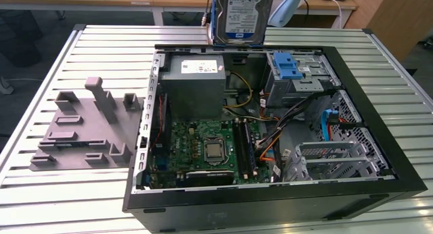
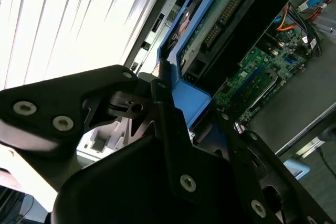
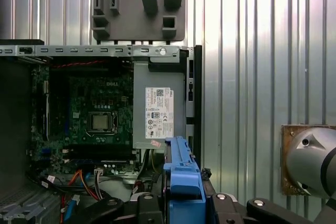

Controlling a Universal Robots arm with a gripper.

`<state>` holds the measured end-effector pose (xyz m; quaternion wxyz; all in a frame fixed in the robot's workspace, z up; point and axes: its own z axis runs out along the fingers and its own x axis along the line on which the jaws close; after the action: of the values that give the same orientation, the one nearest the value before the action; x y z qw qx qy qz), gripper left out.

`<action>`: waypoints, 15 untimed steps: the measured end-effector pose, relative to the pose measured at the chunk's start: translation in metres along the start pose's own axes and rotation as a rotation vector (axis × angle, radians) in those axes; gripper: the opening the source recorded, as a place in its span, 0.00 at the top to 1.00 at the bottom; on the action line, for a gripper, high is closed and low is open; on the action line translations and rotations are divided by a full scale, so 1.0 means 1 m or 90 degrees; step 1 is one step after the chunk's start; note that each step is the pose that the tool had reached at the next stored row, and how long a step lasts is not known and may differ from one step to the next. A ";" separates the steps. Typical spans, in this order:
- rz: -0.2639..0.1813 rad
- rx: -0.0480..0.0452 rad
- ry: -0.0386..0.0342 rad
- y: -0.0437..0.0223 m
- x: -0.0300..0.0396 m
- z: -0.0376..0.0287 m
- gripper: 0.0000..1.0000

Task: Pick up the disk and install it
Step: 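Pick up the disk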

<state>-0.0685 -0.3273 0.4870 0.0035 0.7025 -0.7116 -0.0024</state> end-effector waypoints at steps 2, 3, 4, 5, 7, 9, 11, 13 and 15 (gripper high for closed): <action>0.000 0.0000 0.0000 0.0009 0.0000 0.0000 0.64; 0.000 0.0000 0.0000 0.0009 0.0000 0.0000 0.64; 0.000 0.0000 0.0000 0.0010 0.0002 0.0000 0.64; 0.000 0.0000 0.0000 0.0010 0.0007 0.0000 0.64; 0.000 0.0000 -0.0001 0.0009 0.0015 0.0001 0.64; 0.000 0.0000 0.0000 0.0009 0.0017 0.0001 0.64; 0.000 0.0000 0.0000 0.0009 0.0020 0.0000 0.64; 0.000 0.0000 0.0000 0.0009 0.0027 0.0000 0.64; 0.000 0.0000 -0.0001 0.0009 0.0034 0.0001 0.64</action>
<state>-0.0695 -0.3307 0.4870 0.0034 0.7023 -0.7119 -0.0024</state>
